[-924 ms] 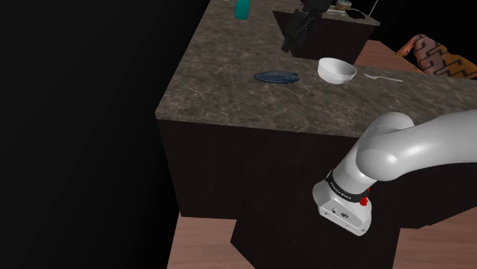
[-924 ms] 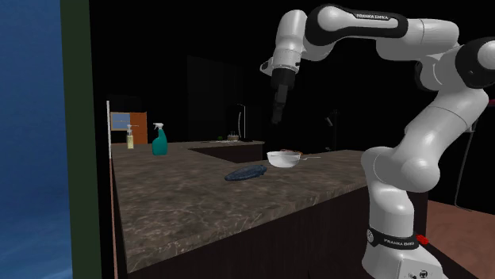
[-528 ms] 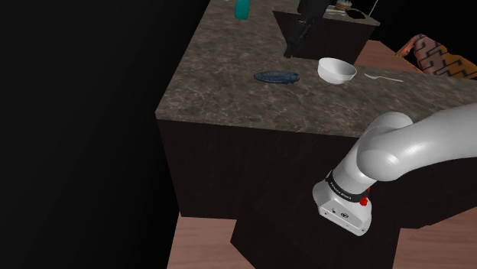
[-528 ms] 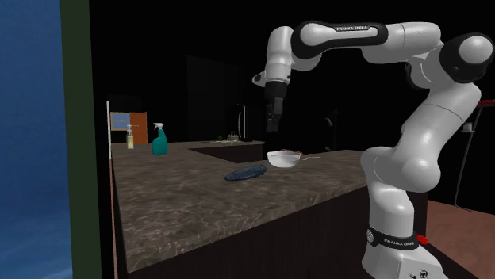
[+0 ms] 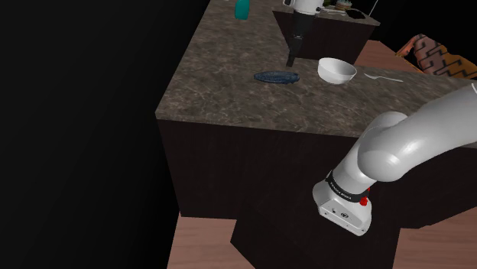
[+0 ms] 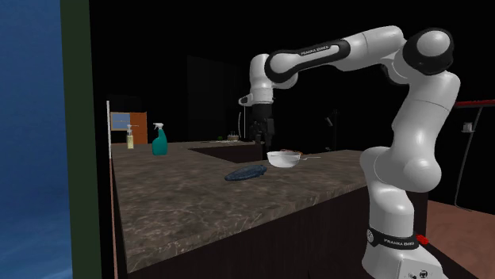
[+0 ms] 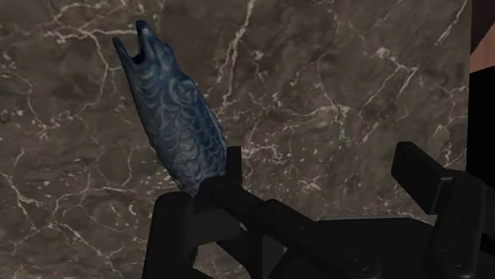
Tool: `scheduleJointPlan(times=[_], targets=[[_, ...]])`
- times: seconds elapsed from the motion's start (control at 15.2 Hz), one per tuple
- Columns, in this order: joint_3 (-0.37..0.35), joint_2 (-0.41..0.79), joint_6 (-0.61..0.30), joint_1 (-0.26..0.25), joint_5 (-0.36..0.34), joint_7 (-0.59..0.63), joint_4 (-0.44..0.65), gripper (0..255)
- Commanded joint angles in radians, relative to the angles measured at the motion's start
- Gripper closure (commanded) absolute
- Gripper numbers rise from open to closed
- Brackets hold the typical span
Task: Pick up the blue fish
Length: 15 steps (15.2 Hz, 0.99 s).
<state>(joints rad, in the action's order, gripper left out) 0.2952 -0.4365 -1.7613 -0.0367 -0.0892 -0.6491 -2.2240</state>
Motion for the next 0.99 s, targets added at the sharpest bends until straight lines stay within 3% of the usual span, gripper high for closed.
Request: scheduleJointPlan(times=[0.0, 0.46, 0.92], targets=[[0.035, 0.073, -0.018, -0.009, -0.015, -0.1, 0.026, 0], [0.123, 0.355, -0.075, -0.021, -0.03, -0.428, 0.167, 0], [0.128, 0.396, -0.158, -0.016, -0.023, -0.446, 0.12, 0]])
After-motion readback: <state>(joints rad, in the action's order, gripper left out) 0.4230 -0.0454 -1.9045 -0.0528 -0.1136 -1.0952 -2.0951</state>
